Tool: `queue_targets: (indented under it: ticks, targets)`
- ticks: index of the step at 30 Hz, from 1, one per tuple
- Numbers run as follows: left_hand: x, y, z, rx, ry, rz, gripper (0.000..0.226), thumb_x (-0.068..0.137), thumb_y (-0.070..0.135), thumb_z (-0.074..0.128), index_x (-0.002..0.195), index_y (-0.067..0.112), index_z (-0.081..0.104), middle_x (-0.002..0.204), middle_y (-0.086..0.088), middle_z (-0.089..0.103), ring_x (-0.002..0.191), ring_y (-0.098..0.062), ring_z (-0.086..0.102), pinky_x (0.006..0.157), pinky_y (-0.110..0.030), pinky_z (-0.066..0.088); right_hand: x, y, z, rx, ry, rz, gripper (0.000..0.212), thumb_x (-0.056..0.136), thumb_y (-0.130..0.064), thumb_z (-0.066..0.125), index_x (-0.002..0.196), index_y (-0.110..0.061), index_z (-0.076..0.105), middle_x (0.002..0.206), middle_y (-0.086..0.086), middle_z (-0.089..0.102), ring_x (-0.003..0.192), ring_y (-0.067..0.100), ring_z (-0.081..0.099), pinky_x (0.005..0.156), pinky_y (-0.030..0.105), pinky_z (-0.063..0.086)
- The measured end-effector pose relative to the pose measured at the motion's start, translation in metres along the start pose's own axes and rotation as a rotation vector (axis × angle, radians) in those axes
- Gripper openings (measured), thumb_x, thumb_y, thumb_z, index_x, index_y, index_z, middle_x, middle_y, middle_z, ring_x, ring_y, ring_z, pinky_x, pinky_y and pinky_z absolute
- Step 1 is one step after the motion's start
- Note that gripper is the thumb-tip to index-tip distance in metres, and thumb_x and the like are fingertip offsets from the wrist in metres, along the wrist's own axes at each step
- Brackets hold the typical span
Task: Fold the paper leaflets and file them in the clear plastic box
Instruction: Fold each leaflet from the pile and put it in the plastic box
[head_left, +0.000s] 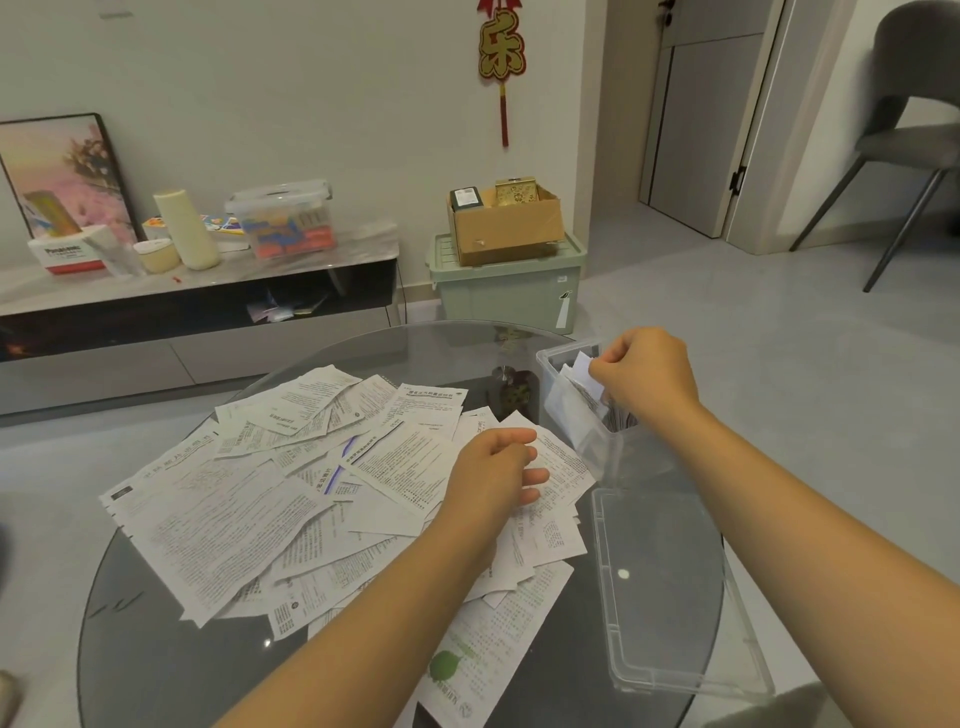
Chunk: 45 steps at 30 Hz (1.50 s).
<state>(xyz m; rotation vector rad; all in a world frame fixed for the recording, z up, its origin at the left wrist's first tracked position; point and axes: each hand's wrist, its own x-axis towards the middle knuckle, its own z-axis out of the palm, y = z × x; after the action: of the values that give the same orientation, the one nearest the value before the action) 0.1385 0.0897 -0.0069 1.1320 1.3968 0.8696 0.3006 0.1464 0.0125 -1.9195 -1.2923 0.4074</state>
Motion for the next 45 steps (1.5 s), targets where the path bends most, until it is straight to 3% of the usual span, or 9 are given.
queue_targets:
  ticks: [4,13,16,19,25,34,39,43,45]
  targets:
    - [-0.002,-0.001,0.001,0.014,-0.011,-0.006,0.024,0.097,0.013,0.043,0.113,0.020,0.060,0.109,0.002,0.062,0.087,-0.012,0.065,0.075,-0.023,0.055,0.003,0.008,0.003,-0.054,0.004,-0.001,0.012,0.080,-0.005,0.055,0.077,0.003,0.063,0.076,0.021,0.068,0.077,0.037,0.066,0.067,0.042,0.055]
    - [-0.002,-0.003,0.002,0.015,-0.018,-0.025,0.025,0.097,0.013,0.044,0.115,0.019,0.060,0.112,0.000,0.062,0.088,-0.013,0.065,0.077,-0.023,0.055,0.004,0.009,0.006,-0.216,-0.117,-0.042,0.007,0.078,-0.003,0.059,0.083,-0.004,0.063,0.080,0.016,0.067,0.077,0.031,0.065,0.066,0.031,0.053]
    - [-0.002,-0.003,0.002,0.007,-0.019,-0.029,0.025,0.097,0.012,0.044,0.114,0.020,0.060,0.112,0.000,0.062,0.088,-0.013,0.066,0.078,-0.024,0.056,0.006,0.010,0.008,-0.181,-0.162,-0.010,0.006,0.073,0.001,0.062,0.077,-0.002,0.065,0.074,0.016,0.069,0.066,0.029,0.067,0.068,0.039,0.059]
    - [-0.002,-0.003,0.003,0.003,-0.021,-0.029,0.025,0.097,0.012,0.044,0.113,0.020,0.061,0.110,0.000,0.063,0.087,-0.012,0.066,0.078,-0.025,0.056,0.007,0.009,0.008,-0.121,-0.216,0.000,0.015,0.083,0.001,0.056,0.072,0.002,0.067,0.063,0.012,0.068,0.043,0.015,0.060,0.059,0.030,0.058]
    - [-0.001,-0.003,0.001,0.005,-0.013,-0.028,0.024,0.097,0.013,0.045,0.112,0.020,0.061,0.108,0.001,0.063,0.086,-0.013,0.066,0.077,-0.025,0.056,0.007,0.009,0.004,-0.265,-0.320,-0.098,0.025,0.084,0.000,0.053,0.089,-0.010,0.076,0.090,0.007,0.072,0.081,0.026,0.066,0.079,0.037,0.056]
    - [-0.001,-0.005,-0.004,0.034,-0.017,-0.015,0.022,0.096,0.011,0.046,0.108,0.021,0.062,0.095,0.003,0.064,0.086,-0.014,0.066,0.078,-0.027,0.057,0.004,0.005,-0.005,-0.278,-0.246,-0.214,0.025,0.090,-0.011,0.054,0.106,-0.018,0.072,0.093,0.002,0.064,0.076,0.016,0.053,0.067,0.024,0.040]
    - [-0.002,-0.010,-0.018,0.246,-0.016,0.117,0.020,0.095,0.016,0.048,0.102,0.028,0.061,0.100,0.010,0.062,0.086,-0.007,0.064,0.078,-0.027,0.054,-0.016,-0.001,-0.010,-0.244,-0.135,-0.404,0.022,0.092,-0.024,0.056,0.109,-0.023,0.069,0.096,-0.006,0.050,0.075,0.010,0.048,0.066,0.021,0.035]
    - [-0.008,-0.018,-0.037,0.528,-0.020,0.235,0.017,0.091,0.017,0.054,0.096,0.030,0.062,0.103,0.013,0.059,0.094,-0.004,0.055,0.072,-0.018,0.041,-0.045,-0.003,-0.008,-0.252,-0.193,-0.516,0.021,0.090,-0.030,0.057,0.109,-0.027,0.068,0.090,-0.012,0.048,0.070,0.003,0.045,0.067,0.021,0.038]
    - [-0.012,-0.024,-0.044,0.686,-0.011,0.281,0.018,0.089,0.020,0.056,0.104,0.028,0.062,0.113,0.008,0.057,0.104,-0.009,0.052,0.083,-0.023,0.042,-0.059,-0.001,-0.005,-0.276,-0.248,-0.531,0.020,0.089,-0.032,0.058,0.107,-0.029,0.068,0.088,-0.014,0.049,0.070,0.001,0.045,0.065,0.018,0.037]
